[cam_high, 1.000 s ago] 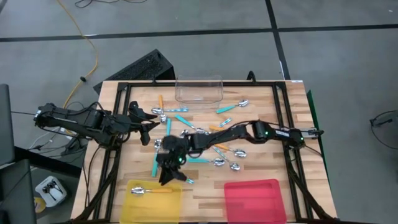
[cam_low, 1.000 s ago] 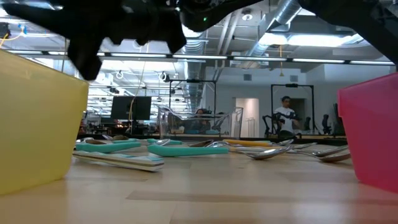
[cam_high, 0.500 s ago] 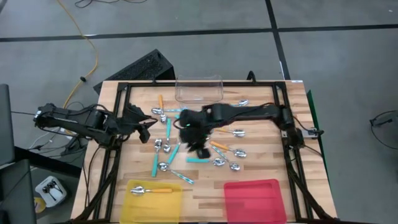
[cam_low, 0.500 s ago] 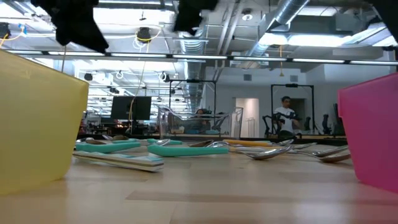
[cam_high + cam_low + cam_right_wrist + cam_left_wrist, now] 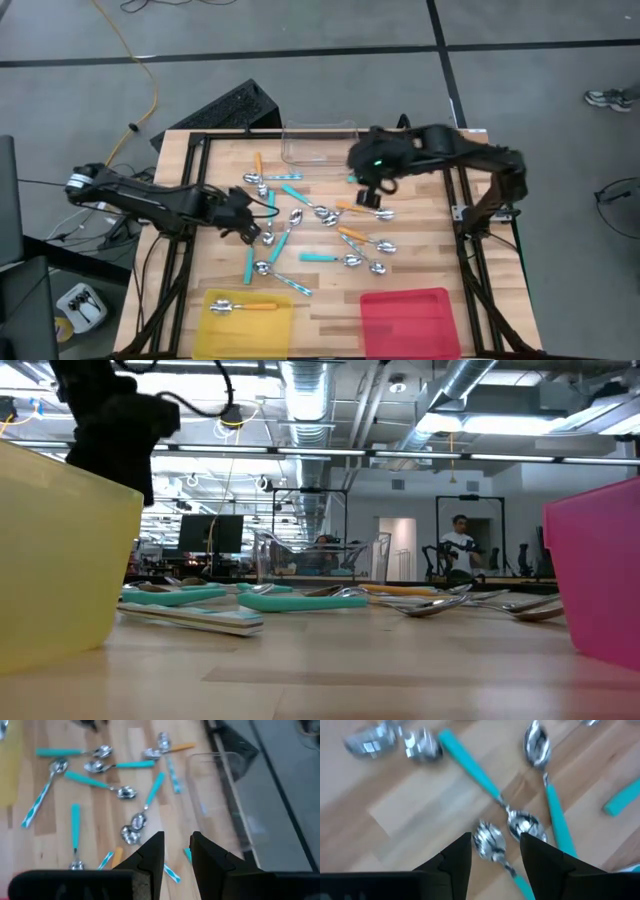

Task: Sort silverware by color (type)
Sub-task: Put the blue spoon into the transparent bin

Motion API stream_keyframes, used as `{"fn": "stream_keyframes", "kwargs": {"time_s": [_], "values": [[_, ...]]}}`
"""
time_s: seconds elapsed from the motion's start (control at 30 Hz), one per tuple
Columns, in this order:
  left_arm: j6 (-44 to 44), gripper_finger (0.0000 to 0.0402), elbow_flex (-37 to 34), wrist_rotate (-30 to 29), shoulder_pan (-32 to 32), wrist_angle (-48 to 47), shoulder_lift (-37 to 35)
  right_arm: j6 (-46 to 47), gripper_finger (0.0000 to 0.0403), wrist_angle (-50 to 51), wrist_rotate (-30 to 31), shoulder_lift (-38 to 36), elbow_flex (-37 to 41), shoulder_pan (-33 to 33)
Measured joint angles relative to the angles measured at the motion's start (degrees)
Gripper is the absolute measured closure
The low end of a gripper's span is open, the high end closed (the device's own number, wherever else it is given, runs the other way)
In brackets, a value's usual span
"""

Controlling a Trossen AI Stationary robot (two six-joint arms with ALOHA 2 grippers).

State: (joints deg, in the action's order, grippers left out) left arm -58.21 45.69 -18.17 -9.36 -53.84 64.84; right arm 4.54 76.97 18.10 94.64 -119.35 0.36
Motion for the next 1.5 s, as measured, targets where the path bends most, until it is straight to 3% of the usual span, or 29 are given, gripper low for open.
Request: {"fn": "stream_keyframes", "kwargs": {"time_s": [0.13,0.33,1.17,1.5], "values": [[-6.7,0.0250,0.0,4.3,-1.6,0.5,4.5,2.0,0.0285,1.8,0.3,-2.6,0.0,-0.2],[-8.9,0.0250,0.0,9.5,-4.2,1.0,11.4,3.6,0.0285,4.5,0.4,-4.2,0.0,0.0],[-12.3,0.0250,0.0,10.3,-6.7,7.4,22.6,3.6,0.0285,5.3,0.5,-3.6,7.9,0.4],[-9.0,0.0260,0.3,11.9,-6.3,8.2,28.1,3.9,0.0284,4.8,0.5,-3.6,7.9,1.1]]}}
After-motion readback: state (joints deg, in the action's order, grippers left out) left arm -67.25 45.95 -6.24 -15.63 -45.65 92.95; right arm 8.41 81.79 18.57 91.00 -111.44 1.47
